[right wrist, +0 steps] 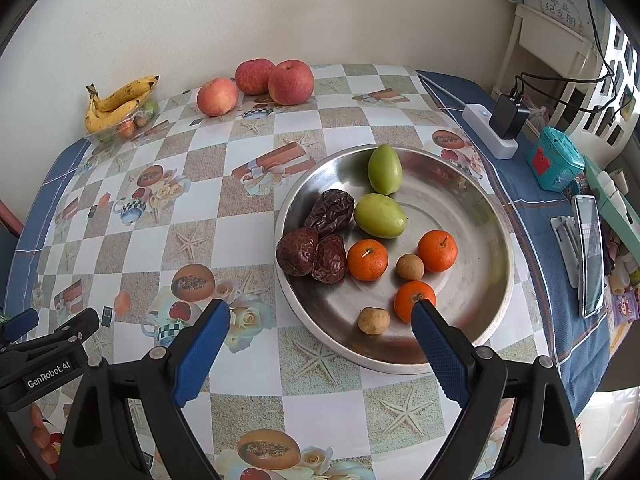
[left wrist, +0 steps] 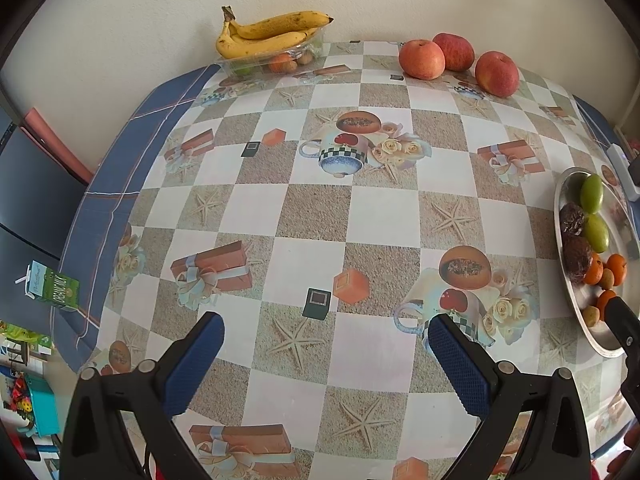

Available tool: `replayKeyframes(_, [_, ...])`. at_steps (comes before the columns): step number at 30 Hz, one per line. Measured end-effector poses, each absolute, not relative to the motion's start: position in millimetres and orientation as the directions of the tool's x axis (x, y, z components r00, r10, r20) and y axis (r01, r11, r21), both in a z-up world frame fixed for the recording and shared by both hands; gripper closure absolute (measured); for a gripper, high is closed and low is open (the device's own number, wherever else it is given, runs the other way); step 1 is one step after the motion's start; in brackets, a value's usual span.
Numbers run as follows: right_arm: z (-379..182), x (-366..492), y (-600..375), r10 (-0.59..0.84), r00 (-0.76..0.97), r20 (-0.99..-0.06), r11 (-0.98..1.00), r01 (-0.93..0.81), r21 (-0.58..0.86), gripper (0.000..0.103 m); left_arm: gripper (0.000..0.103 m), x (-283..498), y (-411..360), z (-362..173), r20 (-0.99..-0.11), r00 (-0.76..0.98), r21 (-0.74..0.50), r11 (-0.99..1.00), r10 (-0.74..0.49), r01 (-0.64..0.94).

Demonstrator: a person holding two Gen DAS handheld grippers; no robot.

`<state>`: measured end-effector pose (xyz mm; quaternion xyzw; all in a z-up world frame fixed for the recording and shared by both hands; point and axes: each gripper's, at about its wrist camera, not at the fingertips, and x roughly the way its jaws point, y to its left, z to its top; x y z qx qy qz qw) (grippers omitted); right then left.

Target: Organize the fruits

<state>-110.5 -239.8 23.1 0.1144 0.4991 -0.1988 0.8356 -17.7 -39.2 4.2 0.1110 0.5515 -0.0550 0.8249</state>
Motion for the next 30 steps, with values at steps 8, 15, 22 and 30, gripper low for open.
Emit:
replayKeyframes(8, [23.2, -110.4, -239.9, -0.218, 0.423, -0.879, 0.895, 0.446, -0.007, 0.011, 0.000, -17.7, -38.8, 4.2, -0.922, 0.385, 0.122, 0.969, 0.031, 0.214])
replayKeyframes(15, [23.1, -111.0, -240.1, -0.218, 0.423, -0.880, 0.895, 0.446, -0.008, 0.011, 0.000, -18.0, -38.9, 3.6, -0.922, 0.386, 0.123, 0.969, 0.032, 0.213])
replayKeyframes(22, [23.4, -110.8, -239.2, -0.220, 0.422, -0.879, 0.895, 0.445, -0.010, 0.011, 0.000, -17.8, -38.8, 3.2, -0.922, 0.385, 0.122, 0.969, 0.031, 0.213])
replayKeyframes(30, [23.4, -111.0, -239.5, -0.219, 0.421, -0.880, 0.895, 0.446, -0.010, 0.011, 0.000, -17.2, -38.6, 3.1, -0.923, 0.383, 0.122, 0.969, 0.032, 0.213])
